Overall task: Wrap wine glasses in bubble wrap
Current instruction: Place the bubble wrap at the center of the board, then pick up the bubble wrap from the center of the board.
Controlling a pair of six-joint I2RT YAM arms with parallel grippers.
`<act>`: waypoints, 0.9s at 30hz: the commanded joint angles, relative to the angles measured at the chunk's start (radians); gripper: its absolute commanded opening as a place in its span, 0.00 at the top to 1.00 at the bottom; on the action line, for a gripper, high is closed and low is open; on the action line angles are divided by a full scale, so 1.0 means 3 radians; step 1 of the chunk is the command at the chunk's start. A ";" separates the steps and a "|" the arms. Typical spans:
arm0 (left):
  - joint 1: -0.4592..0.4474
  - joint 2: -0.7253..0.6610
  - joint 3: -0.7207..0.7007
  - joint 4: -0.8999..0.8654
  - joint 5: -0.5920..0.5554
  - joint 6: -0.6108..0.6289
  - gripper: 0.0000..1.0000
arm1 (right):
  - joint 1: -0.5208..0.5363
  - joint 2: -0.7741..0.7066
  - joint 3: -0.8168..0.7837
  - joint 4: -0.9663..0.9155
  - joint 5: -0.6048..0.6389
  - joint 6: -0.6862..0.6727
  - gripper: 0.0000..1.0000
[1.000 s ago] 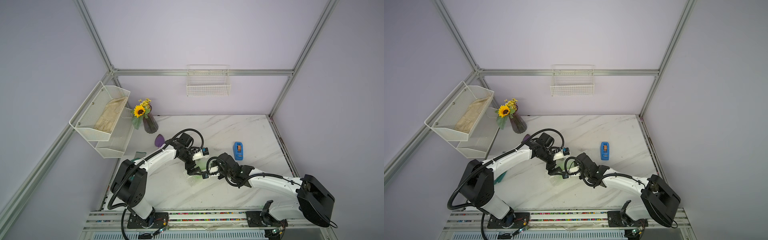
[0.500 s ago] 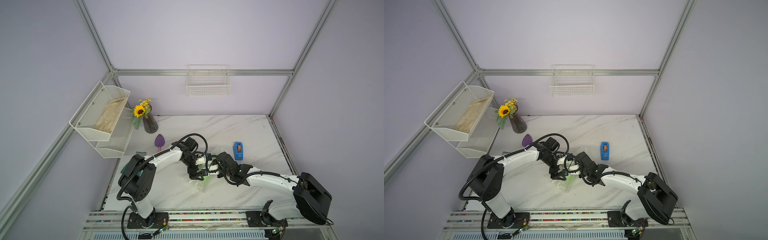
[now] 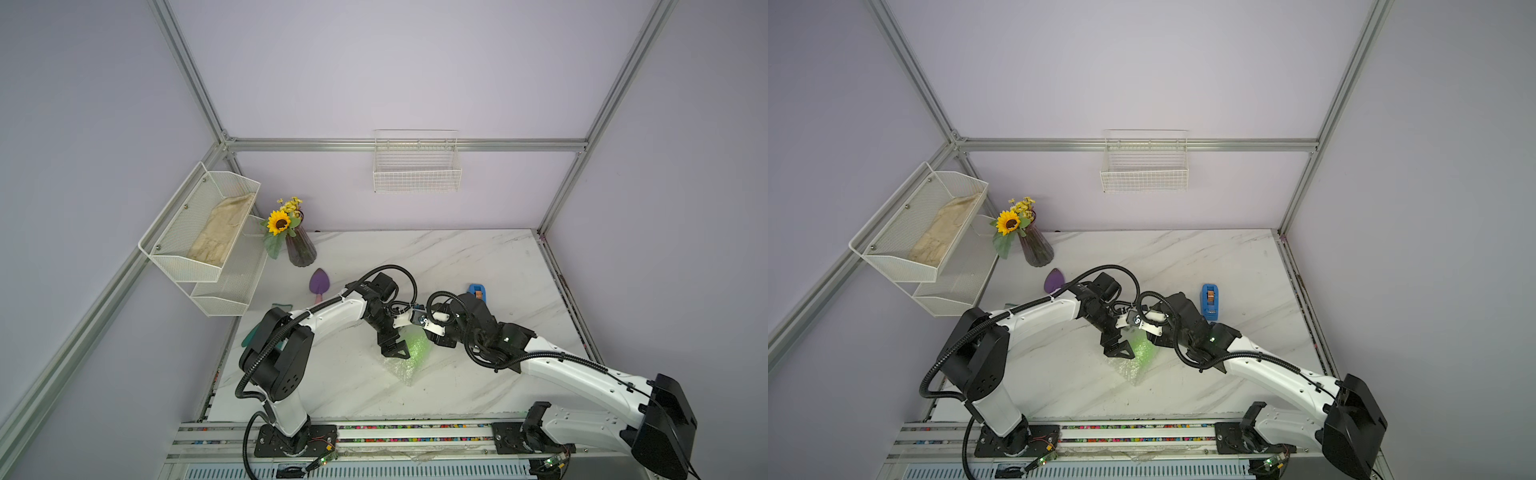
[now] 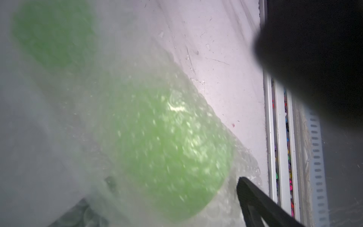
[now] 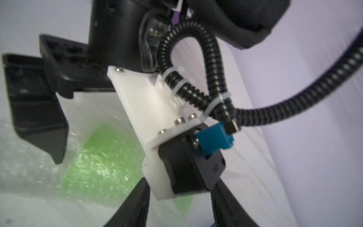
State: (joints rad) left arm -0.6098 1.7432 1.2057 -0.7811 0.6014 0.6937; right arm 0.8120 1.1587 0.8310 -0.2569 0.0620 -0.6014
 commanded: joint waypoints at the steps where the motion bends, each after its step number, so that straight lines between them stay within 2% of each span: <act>1: -0.0008 0.0092 0.0132 -0.0128 -0.0017 0.0045 0.05 | -0.0022 -0.0118 0.0173 0.0001 0.0039 0.1229 0.47; 4: 0.0002 0.0120 0.0172 -0.0166 -0.0016 0.0040 0.07 | -0.0042 -0.0079 0.0293 -0.0163 0.0641 0.2326 0.47; 5: 0.0009 0.0121 0.0188 -0.0167 -0.0003 0.0021 0.07 | -0.0077 -0.0067 0.0313 -0.0262 0.0719 0.2697 0.48; 8: 0.0045 0.0118 0.0259 -0.0164 0.0076 -0.0070 0.08 | -0.0162 -0.0051 0.0234 -0.0422 0.0576 0.3558 0.54; 11: 0.0054 0.0136 0.0348 -0.0171 0.0117 -0.0205 0.15 | -0.0226 0.0014 0.0104 -0.0548 0.0326 0.4214 0.58; 14: 0.0058 0.0144 0.0389 -0.0204 0.0184 -0.0250 0.26 | -0.0247 0.0083 -0.0073 -0.0539 0.0141 0.4508 0.61; 17: 0.0054 0.0161 0.0424 -0.0236 0.0124 -0.0281 0.41 | -0.0247 0.0127 -0.0173 -0.0504 0.0084 0.4558 0.62; 20: 0.0064 0.0171 0.0474 -0.0296 0.0007 -0.0302 0.50 | -0.0264 0.0168 -0.0198 -0.0528 0.0068 0.4601 0.63; 24: 0.0066 0.0195 0.0551 -0.0378 -0.0031 -0.0290 0.54 | -0.0319 0.0268 -0.0246 -0.0488 -0.0180 0.4612 0.72; 27: 0.0064 0.0226 0.0632 -0.0415 -0.0031 -0.0324 0.50 | -0.0329 0.0359 -0.0343 -0.0176 -0.0559 0.4570 0.72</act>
State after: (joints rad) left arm -0.5957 1.8050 1.3266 -0.8841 0.5907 0.6113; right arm 0.7189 1.2423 0.7536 -0.3851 0.0051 0.7444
